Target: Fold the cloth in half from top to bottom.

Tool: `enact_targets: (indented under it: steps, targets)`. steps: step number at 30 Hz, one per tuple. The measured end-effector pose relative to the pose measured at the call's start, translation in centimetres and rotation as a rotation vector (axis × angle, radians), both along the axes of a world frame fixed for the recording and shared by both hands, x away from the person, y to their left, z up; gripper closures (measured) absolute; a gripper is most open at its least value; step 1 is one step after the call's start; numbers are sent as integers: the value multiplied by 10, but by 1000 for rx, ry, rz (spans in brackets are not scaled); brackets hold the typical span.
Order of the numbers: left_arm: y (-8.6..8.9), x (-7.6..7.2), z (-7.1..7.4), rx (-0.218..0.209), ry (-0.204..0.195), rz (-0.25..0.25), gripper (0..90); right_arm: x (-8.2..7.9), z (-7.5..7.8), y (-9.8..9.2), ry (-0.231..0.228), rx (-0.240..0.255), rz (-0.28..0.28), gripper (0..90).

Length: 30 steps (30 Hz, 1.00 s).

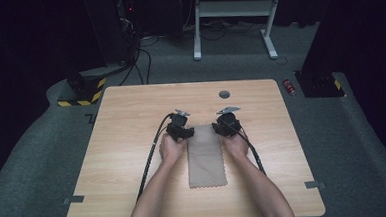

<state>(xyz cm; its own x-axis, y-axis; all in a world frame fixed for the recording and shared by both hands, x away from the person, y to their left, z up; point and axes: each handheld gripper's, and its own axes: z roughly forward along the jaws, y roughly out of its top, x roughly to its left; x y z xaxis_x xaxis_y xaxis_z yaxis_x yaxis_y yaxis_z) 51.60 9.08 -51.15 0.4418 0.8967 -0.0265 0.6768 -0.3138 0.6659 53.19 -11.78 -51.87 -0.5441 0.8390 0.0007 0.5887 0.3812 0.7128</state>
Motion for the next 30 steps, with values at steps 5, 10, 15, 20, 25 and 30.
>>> enact_targets:
  steps: [5, 10, 15, 20, 25, 30]
  targets:
    - [-1, 0, 0, -9, -4, -15, 629, -1, 0, 1, 4, 0, 30, 806]
    - [0, 0, 0, -23, -2, -45, 751, -1, 1, 3, 9, -3, 42, 862]
    - [4, 3, -1, -75, 23, -55, 860, 0, 1, 0, 28, 18, 32, 880]
    - [4, 3, 0, -78, 23, -72, 880, -1, 4, -1, 29, 16, 41, 884]
    - [7, 2, 6, -98, 6, -83, 883, -4, 11, -4, 12, 24, 54, 885]
    - [6, 3, 16, -109, -10, -95, 885, -8, 22, -8, -10, 38, 59, 887]
